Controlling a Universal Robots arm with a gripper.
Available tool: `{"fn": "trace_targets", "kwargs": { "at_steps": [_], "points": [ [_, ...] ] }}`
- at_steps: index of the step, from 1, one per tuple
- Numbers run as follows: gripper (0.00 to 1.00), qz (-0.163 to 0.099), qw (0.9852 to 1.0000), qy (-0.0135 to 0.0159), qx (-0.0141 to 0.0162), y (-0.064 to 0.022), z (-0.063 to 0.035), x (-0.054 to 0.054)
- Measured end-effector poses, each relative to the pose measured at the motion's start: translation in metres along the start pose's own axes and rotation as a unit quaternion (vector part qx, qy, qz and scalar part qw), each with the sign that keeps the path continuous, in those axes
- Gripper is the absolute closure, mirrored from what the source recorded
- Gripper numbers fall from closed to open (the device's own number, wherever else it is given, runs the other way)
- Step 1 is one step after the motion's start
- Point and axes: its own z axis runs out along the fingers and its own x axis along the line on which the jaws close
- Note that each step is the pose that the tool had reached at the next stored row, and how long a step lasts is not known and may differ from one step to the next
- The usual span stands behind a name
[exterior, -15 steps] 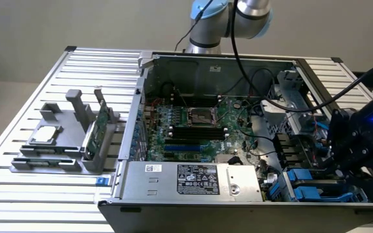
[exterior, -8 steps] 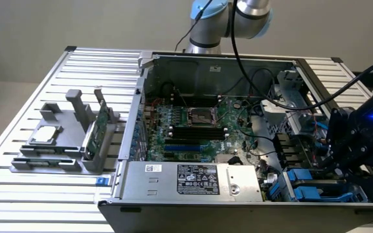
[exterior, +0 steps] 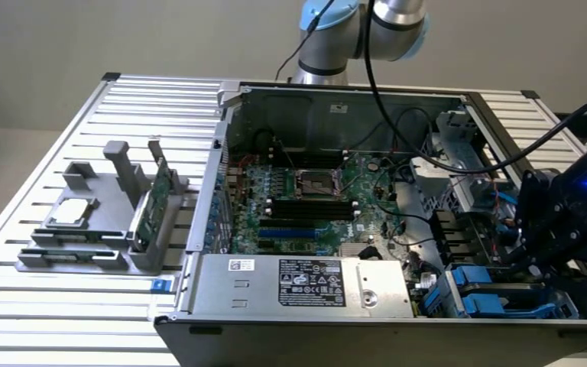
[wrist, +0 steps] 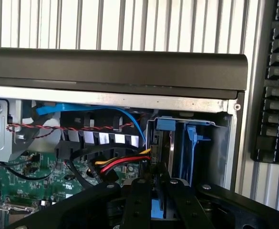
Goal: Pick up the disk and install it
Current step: 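Insert the first disk wire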
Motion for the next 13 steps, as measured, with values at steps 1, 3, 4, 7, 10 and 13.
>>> {"fn": "trace_targets", "kwargs": {
  "at_steps": [1, 3, 4, 7, 10, 13],
  "points": [
    [0.83, 0.000, 1.0000, 0.0000, -0.0003, 0.0002, 0.0001, 0.0000],
    [0.83, 0.000, 1.0000, -0.0004, -0.0013, 0.0004, 0.0001, -0.0001],
    [0.83, 0.000, 1.0000, -0.0005, -0.0018, 0.0006, 0.0003, -0.0001],
    [0.83, -0.001, 1.0000, -0.0015, -0.0031, 0.0006, 0.0009, -0.0002],
    [0.83, -0.001, 1.0000, -0.0041, -0.0043, 0.0006, 0.0011, -0.0002],
    [0.83, -0.001, 1.0000, -0.0070, -0.0052, 0.0005, 0.0014, -0.0002]
  ]
}}
